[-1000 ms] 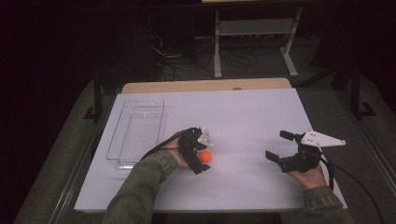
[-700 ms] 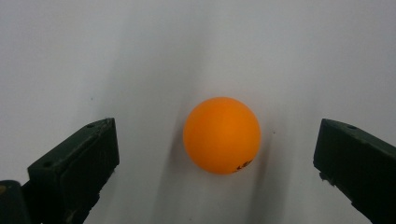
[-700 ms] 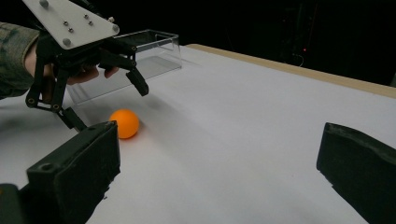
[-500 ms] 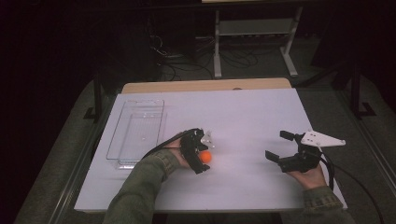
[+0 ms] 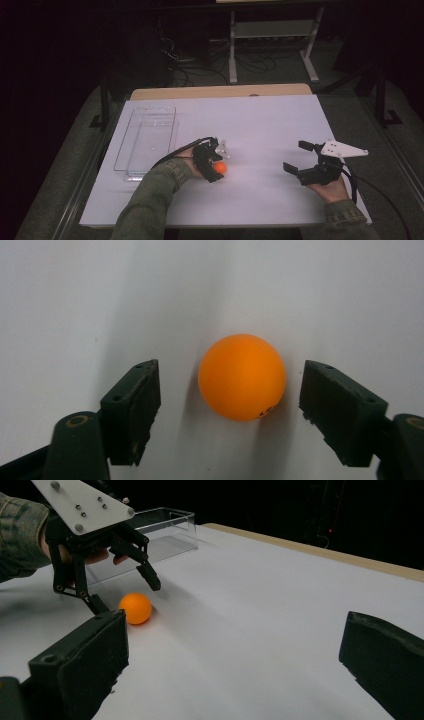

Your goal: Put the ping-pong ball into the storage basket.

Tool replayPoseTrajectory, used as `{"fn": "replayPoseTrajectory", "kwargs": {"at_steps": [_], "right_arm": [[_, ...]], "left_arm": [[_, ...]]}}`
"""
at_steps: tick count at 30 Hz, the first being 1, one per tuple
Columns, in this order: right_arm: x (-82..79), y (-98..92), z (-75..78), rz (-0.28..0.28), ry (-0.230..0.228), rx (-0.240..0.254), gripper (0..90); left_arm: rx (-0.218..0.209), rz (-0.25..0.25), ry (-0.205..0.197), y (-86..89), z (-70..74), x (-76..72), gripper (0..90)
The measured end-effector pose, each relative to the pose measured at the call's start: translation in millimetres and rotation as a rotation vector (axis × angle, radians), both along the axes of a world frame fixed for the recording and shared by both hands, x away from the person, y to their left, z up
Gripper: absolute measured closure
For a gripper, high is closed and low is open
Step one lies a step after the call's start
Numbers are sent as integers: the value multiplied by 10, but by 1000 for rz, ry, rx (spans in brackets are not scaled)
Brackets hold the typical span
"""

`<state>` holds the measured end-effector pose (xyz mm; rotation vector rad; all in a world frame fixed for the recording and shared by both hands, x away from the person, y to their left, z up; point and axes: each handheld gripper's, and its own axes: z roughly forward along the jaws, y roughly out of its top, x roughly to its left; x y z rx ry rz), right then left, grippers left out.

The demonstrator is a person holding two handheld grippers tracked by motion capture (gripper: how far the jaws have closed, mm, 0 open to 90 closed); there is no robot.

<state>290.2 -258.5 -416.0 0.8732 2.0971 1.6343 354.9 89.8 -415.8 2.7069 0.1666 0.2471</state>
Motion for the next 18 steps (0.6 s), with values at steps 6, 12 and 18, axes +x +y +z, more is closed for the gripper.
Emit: {"fn": "replayPoseTrajectory", "kwargs": {"at_steps": [6,12,18], "right_arm": [[1,-4,1,-1,-1,1,0],[3,-9,2,-3,0,2,0],[4,-10,1,-4,0,1,0]], "left_arm": [[18,-8,12,-19,-28,-1,321],[21,-12,23,-21,-34,3,385],[26,-23,27,-27,-50,7,428]]}}
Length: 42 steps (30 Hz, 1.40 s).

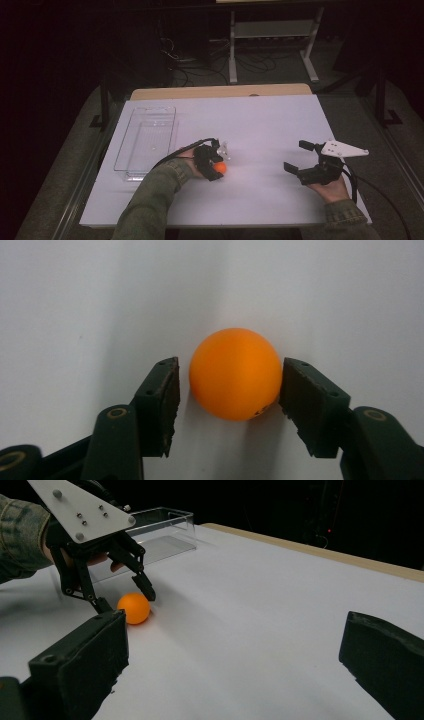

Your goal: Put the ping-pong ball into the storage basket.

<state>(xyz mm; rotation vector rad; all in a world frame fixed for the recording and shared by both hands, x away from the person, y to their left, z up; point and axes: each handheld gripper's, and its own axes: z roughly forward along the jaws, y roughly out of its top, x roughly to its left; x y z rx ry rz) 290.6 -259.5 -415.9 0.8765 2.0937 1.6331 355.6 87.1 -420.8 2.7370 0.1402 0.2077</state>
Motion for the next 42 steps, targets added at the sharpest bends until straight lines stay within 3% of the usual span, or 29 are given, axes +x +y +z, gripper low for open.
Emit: {"fn": "replayPoseTrajectory", "kwargs": {"at_steps": [6,24,42], "right_arm": [[-1,-2,0,-1,0,0,0],[2,2,-1,1,-1,-1,0],[-9,12,2,4,-1,3,0]], "left_arm": [[-1,-1,11,3,-2,11,501],[14,-5,35,30,29,-5,507],[12,8,-7,169,268,-78,507]]}}
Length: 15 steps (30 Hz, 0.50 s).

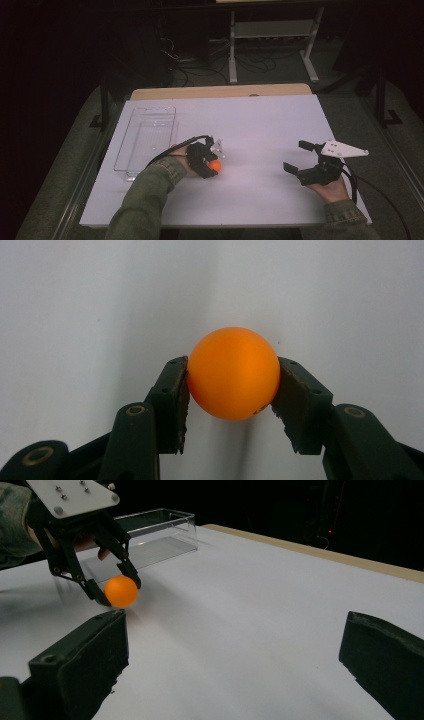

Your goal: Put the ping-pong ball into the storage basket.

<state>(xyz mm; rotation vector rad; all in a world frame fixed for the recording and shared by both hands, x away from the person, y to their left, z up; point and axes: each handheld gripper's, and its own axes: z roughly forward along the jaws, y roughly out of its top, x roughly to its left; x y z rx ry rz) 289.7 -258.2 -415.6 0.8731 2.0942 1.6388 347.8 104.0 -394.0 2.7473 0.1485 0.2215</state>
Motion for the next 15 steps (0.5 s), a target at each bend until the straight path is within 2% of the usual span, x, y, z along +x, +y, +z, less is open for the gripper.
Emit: {"fn": "replayPoseTrajectory", "kwargs": {"at_steps": [15], "right_arm": [[-17,-17,12,-2,-4,13,0]], "left_arm": [[-9,37,-18,204,263,-47,507]]}}
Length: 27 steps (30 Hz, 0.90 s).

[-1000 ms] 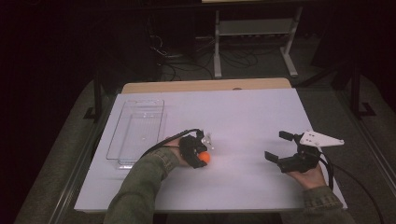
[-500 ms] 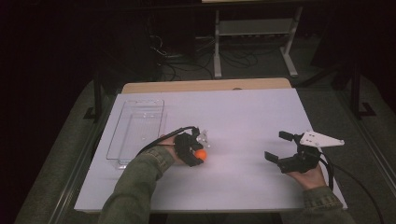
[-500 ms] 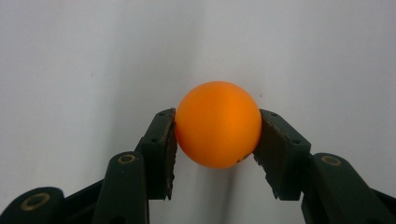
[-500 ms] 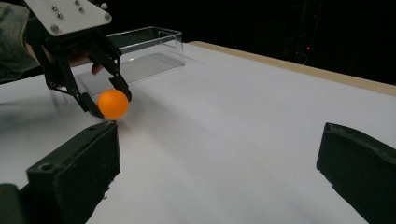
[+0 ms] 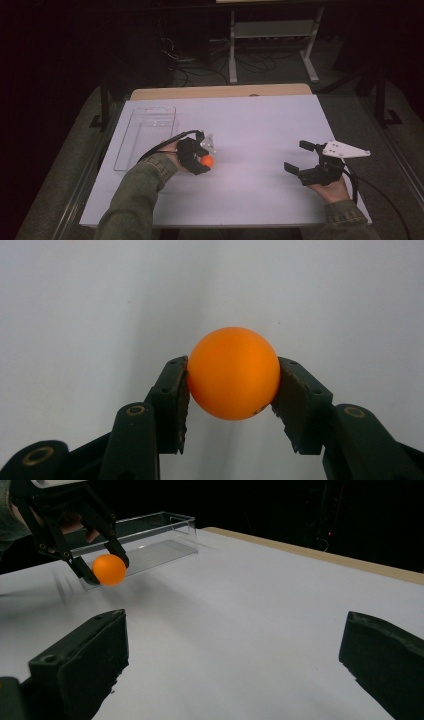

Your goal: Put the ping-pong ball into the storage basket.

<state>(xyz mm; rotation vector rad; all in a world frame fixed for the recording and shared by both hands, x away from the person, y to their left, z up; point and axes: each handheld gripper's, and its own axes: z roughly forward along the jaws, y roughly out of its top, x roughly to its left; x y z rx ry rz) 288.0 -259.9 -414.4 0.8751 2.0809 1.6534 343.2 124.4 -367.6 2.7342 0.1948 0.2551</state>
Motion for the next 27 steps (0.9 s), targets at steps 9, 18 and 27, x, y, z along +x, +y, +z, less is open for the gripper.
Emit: {"fn": "replayPoseTrajectory", "kwargs": {"at_steps": [9,18,27], "right_arm": [[-3,2,-14,4,8,-5,0],[-4,7,-14,4,8,-6,0],[-3,10,-16,4,8,-5,0]], "left_arm": [[3,16,0,92,56,4,508],[-12,32,-10,187,146,-6,508],[-19,53,-29,299,245,-17,508]]}}
